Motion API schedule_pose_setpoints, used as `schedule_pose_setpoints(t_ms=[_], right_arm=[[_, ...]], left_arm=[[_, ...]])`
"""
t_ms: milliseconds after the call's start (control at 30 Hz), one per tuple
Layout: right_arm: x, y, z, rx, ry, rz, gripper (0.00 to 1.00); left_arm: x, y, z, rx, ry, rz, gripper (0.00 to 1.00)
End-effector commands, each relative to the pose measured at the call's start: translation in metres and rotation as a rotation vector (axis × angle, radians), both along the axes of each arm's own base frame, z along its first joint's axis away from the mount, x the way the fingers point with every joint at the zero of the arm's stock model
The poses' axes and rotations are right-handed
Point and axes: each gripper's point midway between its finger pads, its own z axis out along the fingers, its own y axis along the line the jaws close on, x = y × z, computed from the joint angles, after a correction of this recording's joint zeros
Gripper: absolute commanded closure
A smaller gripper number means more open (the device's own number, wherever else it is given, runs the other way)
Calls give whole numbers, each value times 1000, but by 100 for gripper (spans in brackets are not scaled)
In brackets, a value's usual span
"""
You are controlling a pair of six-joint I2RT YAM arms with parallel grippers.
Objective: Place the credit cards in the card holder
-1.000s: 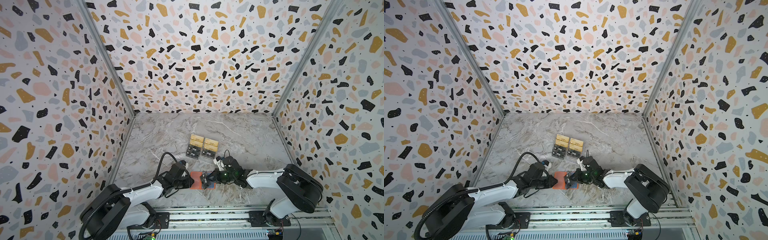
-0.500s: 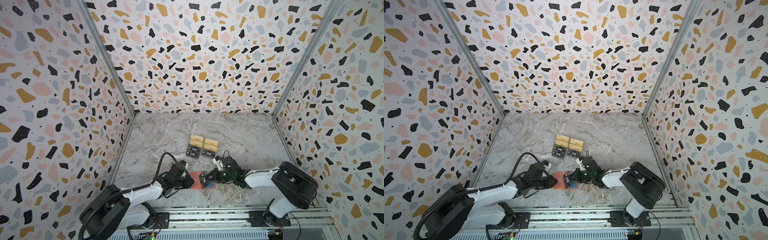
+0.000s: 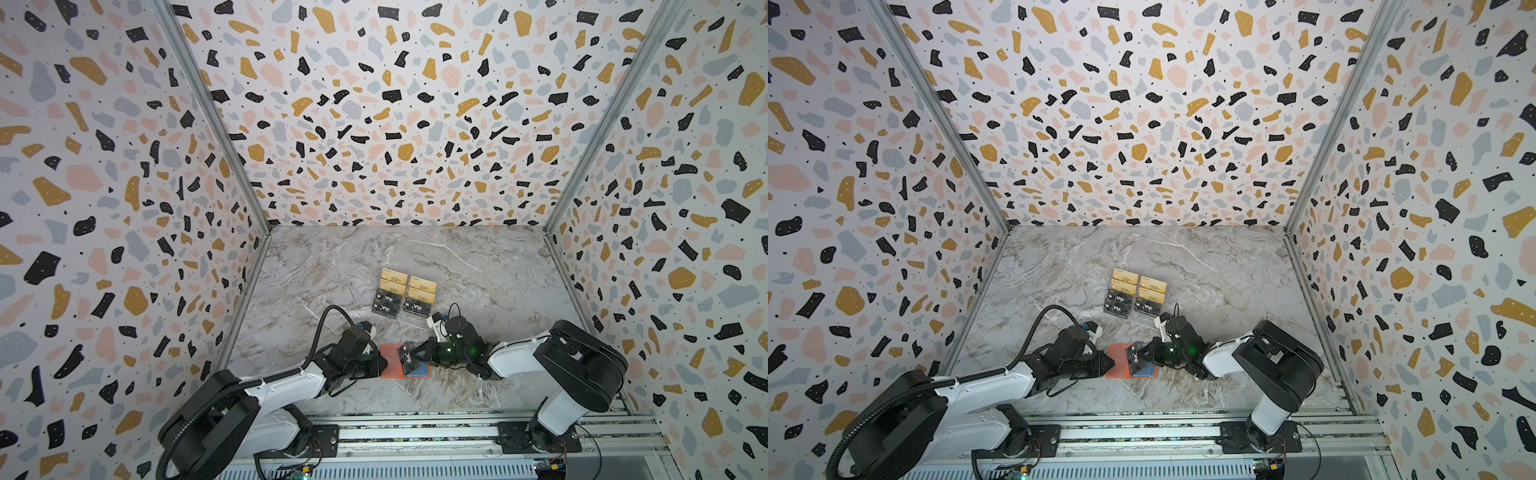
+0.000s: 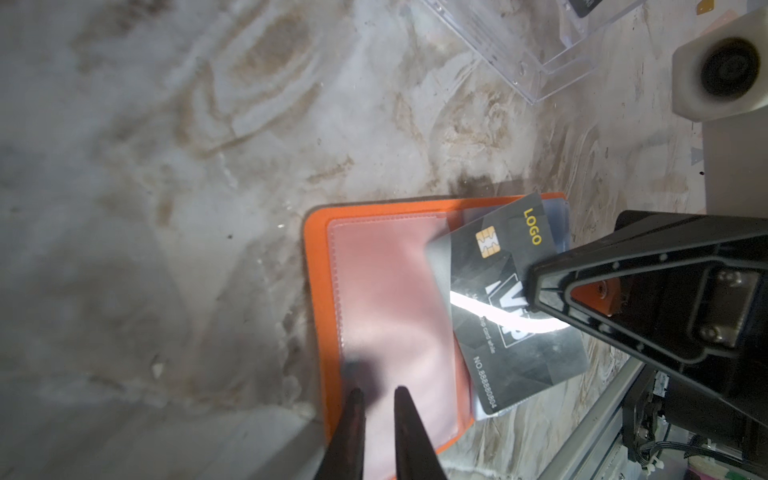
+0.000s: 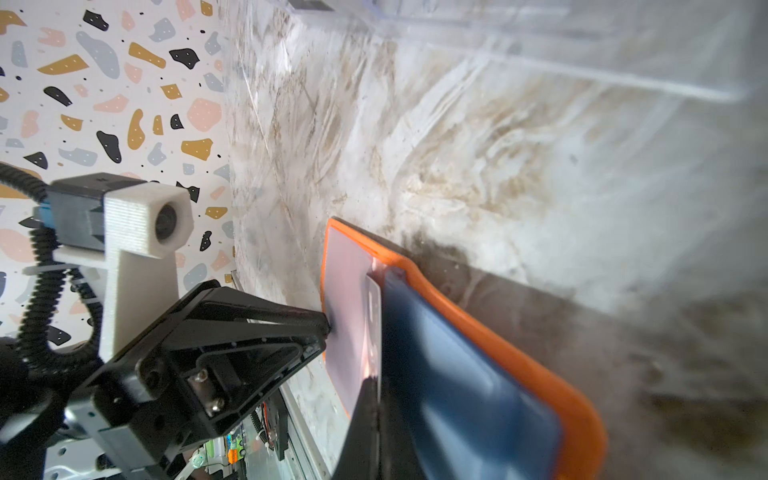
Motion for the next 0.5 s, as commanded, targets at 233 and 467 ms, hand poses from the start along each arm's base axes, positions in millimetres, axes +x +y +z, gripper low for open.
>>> schedule_pose_setpoints(t_ms=[233,467], right_arm=[[1,3,-6,16,5,-32,100],[1,5,-9,24,7,-45,100]], left_arm=[[-13,6,-12,32,36,-19,85],[-13,6,-11,30,36,-20,85]])
